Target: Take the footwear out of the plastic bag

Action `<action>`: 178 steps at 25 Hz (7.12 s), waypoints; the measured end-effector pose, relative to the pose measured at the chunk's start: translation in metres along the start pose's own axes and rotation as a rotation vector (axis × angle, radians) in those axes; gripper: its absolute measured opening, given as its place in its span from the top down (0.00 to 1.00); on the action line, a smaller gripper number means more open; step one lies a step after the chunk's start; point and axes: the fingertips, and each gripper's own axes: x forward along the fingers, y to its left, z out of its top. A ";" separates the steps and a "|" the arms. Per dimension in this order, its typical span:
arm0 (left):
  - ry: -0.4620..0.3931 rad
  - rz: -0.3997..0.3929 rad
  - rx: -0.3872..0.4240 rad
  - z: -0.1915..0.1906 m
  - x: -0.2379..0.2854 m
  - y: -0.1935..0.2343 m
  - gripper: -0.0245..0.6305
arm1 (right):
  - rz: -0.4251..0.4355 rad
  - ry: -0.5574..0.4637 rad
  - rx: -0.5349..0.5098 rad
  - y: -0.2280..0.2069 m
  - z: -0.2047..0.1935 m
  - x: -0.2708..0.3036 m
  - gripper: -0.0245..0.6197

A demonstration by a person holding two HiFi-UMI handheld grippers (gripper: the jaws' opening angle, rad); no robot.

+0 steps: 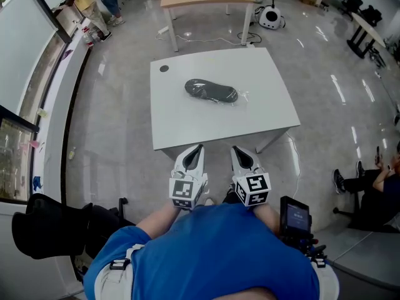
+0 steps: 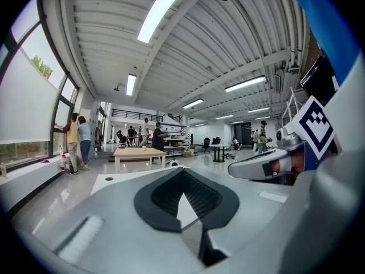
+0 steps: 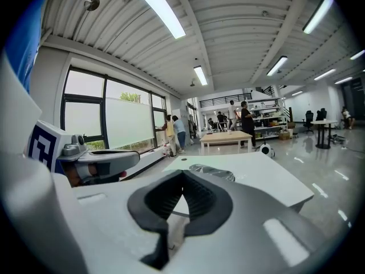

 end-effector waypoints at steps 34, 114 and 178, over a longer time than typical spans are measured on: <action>0.290 0.235 0.041 -0.059 0.235 0.095 0.95 | 0.338 0.267 -0.362 -0.143 -0.029 0.237 0.91; 0.994 -0.836 0.760 -0.175 0.356 0.070 0.57 | -0.020 0.531 -0.245 -0.329 -0.068 0.217 0.76; 0.560 -0.483 1.211 -0.164 0.279 0.097 0.76 | 0.440 0.526 -0.748 -0.283 -0.104 0.212 0.81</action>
